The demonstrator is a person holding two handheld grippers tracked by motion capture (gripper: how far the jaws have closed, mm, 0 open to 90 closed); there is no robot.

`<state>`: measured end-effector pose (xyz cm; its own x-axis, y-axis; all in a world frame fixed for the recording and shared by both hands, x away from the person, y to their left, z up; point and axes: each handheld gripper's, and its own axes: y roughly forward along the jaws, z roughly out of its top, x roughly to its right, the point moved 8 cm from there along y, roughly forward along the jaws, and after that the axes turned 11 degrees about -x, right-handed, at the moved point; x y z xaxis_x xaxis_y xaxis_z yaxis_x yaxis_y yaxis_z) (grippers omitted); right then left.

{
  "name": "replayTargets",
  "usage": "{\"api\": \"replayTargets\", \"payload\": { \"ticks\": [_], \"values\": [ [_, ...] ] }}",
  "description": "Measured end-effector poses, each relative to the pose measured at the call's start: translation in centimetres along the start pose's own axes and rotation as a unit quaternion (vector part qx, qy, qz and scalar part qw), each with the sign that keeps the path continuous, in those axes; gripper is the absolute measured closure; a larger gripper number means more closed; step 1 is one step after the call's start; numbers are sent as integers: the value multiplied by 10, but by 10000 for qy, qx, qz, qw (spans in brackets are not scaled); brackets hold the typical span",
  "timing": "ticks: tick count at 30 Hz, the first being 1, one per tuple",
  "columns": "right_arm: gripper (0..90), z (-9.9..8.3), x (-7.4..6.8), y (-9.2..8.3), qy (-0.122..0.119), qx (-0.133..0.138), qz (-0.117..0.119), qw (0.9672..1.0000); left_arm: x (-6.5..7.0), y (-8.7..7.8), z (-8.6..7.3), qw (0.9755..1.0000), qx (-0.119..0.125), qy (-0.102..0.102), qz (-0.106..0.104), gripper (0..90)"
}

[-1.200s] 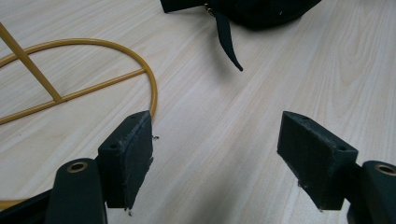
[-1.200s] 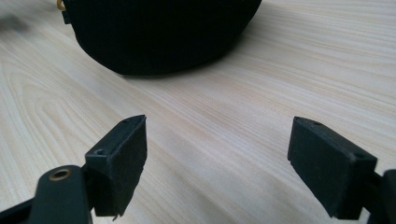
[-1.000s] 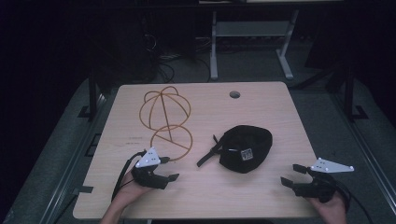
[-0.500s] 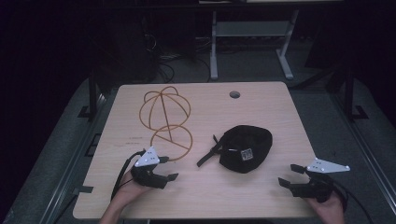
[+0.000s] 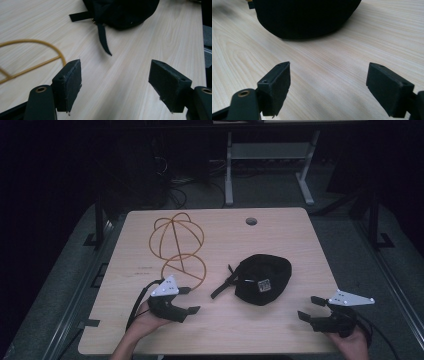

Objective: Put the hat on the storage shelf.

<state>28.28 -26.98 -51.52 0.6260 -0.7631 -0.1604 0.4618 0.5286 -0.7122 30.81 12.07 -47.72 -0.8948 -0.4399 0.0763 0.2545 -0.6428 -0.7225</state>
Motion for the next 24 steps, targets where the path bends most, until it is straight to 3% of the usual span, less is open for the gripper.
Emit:
{"api": "replayTargets", "payload": {
  "ticks": [5,13,18,24],
  "values": [
    [192,0,1,-1,20,40,-2,10000,10,9,11,9998,-91,150,-133,259],
    [189,1,0,-2,-15,86,10,10000,20,16,30,9994,-56,212,-271,260],
    [187,1,1,-3,2,106,22,9999,32,23,52,9981,-35,452,-413,260],
    [185,2,0,-2,-9,112,39,9999,35,30,71,9973,-27,562,-482,260]
  ]
}}
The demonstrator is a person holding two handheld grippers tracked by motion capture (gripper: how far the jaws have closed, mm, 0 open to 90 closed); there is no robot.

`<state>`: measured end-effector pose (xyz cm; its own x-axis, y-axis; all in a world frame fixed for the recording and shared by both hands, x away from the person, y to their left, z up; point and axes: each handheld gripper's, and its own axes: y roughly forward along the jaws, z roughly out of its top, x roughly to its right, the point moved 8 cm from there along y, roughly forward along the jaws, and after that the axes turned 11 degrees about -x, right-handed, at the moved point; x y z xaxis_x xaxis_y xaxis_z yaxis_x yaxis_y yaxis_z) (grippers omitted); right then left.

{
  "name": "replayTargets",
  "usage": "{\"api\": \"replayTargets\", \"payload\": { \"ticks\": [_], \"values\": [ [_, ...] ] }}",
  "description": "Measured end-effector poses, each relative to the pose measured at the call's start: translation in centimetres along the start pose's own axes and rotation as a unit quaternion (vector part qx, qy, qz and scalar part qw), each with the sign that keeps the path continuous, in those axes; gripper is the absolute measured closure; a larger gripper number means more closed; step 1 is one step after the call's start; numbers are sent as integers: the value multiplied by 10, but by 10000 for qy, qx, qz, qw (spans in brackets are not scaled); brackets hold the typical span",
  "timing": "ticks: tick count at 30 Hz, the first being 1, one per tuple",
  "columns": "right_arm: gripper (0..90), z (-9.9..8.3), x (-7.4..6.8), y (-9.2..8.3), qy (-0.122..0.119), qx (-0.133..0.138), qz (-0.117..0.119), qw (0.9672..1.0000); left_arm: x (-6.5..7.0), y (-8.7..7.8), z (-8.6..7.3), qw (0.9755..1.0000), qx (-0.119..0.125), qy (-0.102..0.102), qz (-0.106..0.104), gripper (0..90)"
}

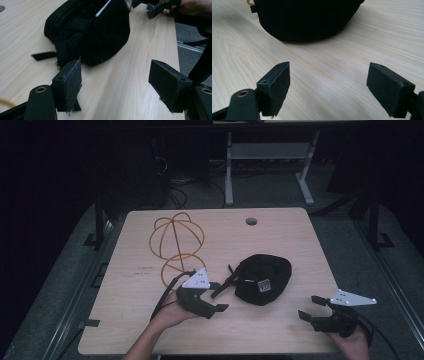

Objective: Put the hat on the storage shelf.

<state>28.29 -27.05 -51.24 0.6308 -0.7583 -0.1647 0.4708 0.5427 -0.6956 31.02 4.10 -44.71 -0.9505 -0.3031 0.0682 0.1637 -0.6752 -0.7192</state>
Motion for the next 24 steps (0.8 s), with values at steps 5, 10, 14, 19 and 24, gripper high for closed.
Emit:
{"api": "replayTargets", "payload": {
  "ticks": [5,10,14,19,24],
  "values": [
    [182,1,-2,1,7,-8,29,10000,-1,7,15,9998,-136,131,-52,259],
    [182,1,-1,1,-16,-15,58,10000,-5,13,33,9997,-125,217,-79,260],
    [183,1,-2,1,-19,4,84,10000,-6,21,47,9993,-206,300,-83,260],
    [182,2,-2,1,-30,6,96,9999,-9,29,63,9993,-190,298,-158,265],
    [182,2,-2,0,-30,43,101,9999,-7,45,69,9980,-443,370,-240,291]
  ]
}}
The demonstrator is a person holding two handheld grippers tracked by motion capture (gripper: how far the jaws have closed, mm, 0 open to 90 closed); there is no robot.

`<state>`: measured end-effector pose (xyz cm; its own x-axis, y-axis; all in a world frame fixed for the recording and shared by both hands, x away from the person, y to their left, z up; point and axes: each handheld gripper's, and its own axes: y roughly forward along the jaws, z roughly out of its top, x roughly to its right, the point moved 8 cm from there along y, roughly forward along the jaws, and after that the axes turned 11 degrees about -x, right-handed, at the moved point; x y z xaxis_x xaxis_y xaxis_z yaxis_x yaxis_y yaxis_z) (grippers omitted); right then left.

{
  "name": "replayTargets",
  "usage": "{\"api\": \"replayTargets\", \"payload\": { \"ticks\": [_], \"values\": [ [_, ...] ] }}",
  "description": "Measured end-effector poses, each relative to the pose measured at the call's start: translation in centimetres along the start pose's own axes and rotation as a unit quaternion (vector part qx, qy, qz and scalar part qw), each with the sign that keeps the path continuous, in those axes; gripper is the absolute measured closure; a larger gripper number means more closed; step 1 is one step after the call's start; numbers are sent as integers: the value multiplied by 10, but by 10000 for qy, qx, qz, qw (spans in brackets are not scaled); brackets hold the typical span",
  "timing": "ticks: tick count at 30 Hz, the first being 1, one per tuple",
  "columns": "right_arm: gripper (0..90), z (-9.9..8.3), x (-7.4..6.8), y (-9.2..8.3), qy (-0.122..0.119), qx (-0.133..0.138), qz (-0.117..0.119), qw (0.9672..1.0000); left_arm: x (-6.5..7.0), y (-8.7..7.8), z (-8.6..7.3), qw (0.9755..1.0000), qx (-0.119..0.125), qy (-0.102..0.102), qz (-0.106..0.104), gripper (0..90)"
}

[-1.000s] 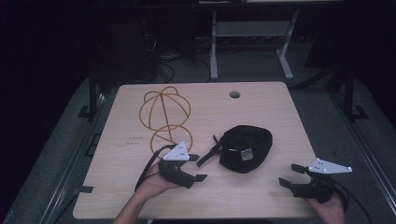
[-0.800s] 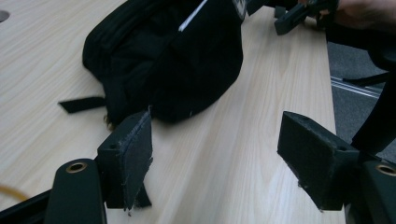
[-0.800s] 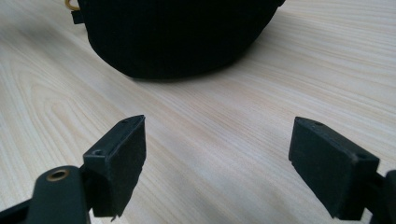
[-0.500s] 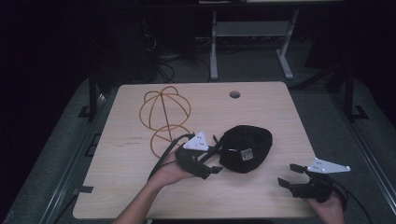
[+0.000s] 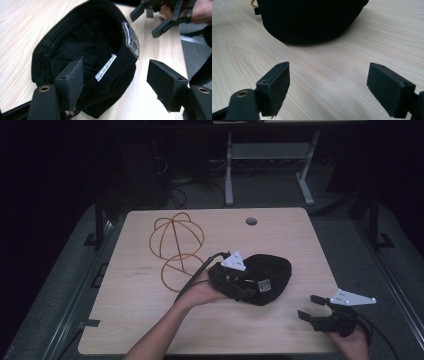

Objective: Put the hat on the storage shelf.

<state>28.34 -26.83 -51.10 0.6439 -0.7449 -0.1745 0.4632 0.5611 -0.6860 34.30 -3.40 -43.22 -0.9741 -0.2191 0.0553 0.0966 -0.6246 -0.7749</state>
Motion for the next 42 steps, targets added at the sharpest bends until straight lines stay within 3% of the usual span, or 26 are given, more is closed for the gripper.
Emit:
{"api": "replayTargets", "payload": {
  "ticks": [9,11,12,15,19,23,25,33,39,42],
  "values": [
    [182,1,-1,0,-5,8,15,10000,0,12,6,9996,-230,18,-166,379],
    [183,2,-2,0,5,24,10,10000,0,15,5,9991,-378,77,-176,401],
    [182,2,-2,0,7,19,23,10000,0,17,5,9989,-412,131,-205,445],
    [180,2,-2,1,3,5,43,10000,0,19,7,9985,-436,165,-286,469],
    [180,3,-3,2,-28,15,50,10000,3,19,9,9978,-461,319,-358,628],
    [180,3,-5,4,-55,-30,65,10000,8,21,11,9958,-584,551,-432,728],
    [180,4,-6,5,-72,-38,82,9999,9,22,12,9958,-554,571,-459,772],
    [180,9,-12,7,-104,33,187,9998,8,21,18,9962,-375,520,-592,799],
    [180,17,-15,5,-99,256,248,9993,13,13,34,9963,-137,531,-662,803],
    [180,24,-19,2,-76,516,297,9982,16,9,44,9957,-11,555,-736,803]
  ]
}}
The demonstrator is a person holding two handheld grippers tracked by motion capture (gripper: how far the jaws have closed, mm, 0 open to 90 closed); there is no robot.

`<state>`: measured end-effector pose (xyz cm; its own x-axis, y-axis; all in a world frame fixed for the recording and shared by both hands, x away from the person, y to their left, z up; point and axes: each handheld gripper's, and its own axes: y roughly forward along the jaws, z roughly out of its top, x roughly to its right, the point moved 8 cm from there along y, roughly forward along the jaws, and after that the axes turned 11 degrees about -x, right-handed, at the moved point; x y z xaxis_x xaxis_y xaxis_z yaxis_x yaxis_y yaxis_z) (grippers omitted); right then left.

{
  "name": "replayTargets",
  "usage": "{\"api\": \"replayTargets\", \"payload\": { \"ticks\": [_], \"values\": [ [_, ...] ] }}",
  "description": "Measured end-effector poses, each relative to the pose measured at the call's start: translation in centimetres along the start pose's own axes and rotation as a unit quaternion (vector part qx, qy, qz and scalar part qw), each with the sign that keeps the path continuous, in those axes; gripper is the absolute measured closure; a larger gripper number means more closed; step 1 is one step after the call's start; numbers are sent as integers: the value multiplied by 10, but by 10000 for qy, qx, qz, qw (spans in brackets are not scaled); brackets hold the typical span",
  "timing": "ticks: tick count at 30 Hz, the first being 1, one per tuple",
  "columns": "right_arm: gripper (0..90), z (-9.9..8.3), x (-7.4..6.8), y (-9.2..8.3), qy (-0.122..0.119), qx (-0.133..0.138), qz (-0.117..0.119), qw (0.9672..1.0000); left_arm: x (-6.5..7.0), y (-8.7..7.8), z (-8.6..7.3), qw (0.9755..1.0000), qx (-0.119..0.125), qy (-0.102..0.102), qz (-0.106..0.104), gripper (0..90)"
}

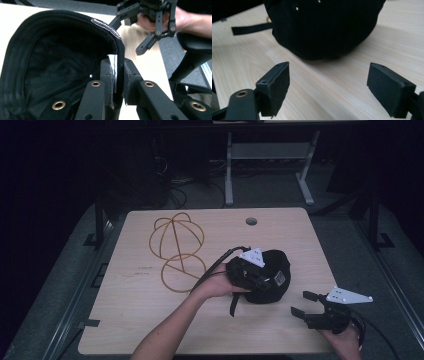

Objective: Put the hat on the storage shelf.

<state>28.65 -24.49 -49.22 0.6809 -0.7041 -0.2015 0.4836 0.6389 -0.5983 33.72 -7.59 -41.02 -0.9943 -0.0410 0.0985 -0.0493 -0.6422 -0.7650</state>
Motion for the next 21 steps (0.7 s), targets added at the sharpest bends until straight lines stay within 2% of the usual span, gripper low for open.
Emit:
{"api": "replayTargets", "payload": {
  "ticks": [7,15,21],
  "values": [
    [180,11,-6,-3,-108,297,18,9995,6,-5,15,9997,197,81,-67,804],
    [184,17,-11,-2,-181,435,-34,9989,16,-6,32,9990,273,246,-240,805],
    [246,19,-13,-4,-268,538,-59,9982,27,-5,43,9979,305,401,-407,807]
  ]
}}
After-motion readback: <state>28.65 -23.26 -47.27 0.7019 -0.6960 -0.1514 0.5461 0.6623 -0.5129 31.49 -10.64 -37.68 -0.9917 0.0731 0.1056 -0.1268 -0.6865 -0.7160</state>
